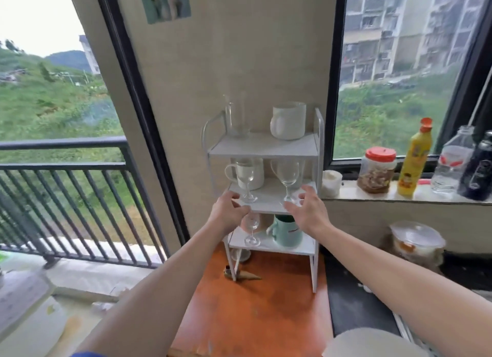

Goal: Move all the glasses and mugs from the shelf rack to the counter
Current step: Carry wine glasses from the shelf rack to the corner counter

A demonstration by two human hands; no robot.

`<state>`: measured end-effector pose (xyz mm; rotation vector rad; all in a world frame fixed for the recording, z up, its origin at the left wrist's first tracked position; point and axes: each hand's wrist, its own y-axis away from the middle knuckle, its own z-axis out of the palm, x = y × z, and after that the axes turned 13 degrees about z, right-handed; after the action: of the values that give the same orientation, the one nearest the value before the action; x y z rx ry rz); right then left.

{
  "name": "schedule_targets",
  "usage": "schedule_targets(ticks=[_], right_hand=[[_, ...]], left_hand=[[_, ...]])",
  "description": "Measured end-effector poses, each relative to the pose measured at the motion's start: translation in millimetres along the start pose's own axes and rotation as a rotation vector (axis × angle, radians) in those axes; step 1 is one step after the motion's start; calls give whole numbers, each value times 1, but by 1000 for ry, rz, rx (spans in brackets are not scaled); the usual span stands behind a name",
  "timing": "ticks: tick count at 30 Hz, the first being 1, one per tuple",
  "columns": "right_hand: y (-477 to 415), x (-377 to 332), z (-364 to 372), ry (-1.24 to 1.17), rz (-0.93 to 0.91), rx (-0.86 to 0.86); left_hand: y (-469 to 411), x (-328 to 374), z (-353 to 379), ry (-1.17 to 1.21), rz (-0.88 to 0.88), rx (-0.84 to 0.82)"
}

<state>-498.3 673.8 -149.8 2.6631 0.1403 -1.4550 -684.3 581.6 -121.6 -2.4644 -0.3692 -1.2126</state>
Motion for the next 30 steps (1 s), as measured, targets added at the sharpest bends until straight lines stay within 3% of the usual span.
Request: schedule_targets(ticks=[5,13,21,26,30], right_hand=[[-40,-1,24,-196,71,-16],[-74,-16,39,-431,70,-25],[-56,-25,44,-565,82,-46],[-17,-13,38,-617,163,-60],[27,18,28,-677,276,22]], left_hand=[[-57,-21,15,171,-108,83],[-116,-32,26,436,-64,31],[-118,-42,20,539,-15,-136],[-94,-43,5,588,74,-287],[-74,-37,7,652,66,-464]])
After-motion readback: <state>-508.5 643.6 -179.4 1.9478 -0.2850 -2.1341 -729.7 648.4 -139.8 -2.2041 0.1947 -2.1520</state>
